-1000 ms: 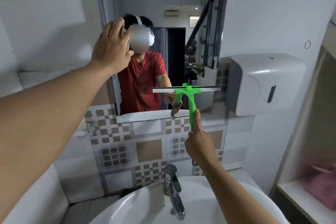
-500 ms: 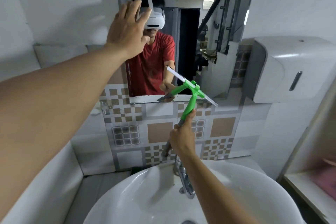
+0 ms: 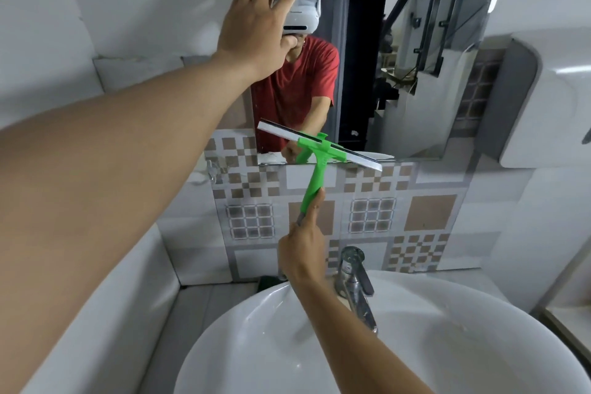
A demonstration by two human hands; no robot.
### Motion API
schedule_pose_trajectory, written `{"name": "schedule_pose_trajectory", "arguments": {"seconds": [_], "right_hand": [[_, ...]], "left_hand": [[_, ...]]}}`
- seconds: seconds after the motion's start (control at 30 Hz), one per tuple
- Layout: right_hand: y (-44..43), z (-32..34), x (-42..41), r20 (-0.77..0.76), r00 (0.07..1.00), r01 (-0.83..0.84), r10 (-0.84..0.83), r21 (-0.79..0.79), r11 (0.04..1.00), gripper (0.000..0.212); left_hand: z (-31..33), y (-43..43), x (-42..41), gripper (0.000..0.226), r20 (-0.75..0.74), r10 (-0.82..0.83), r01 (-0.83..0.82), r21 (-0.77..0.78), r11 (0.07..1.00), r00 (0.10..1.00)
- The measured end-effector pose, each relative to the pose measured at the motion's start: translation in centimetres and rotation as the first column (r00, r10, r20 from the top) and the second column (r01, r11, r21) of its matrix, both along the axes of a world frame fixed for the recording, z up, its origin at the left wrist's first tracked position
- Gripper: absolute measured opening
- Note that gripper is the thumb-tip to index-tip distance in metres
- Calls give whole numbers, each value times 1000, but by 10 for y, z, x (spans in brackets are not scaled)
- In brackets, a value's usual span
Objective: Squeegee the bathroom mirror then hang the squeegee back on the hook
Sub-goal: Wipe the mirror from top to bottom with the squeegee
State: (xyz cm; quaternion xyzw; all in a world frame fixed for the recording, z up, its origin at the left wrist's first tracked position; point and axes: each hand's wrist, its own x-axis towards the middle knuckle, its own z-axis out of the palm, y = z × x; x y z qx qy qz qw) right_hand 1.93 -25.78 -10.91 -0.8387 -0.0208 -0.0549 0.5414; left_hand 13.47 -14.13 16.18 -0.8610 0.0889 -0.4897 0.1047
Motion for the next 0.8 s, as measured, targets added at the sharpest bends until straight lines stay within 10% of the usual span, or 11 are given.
{"name": "schedule_pose_trajectory", "arguments": {"seconds": [0.8], "right_hand": [[-40, -17, -14, -47, 997, 38, -65, -439, 897, 104]], "left_hand": [[-25, -8, -3, 79, -51, -2, 0, -51, 999, 999]]}}
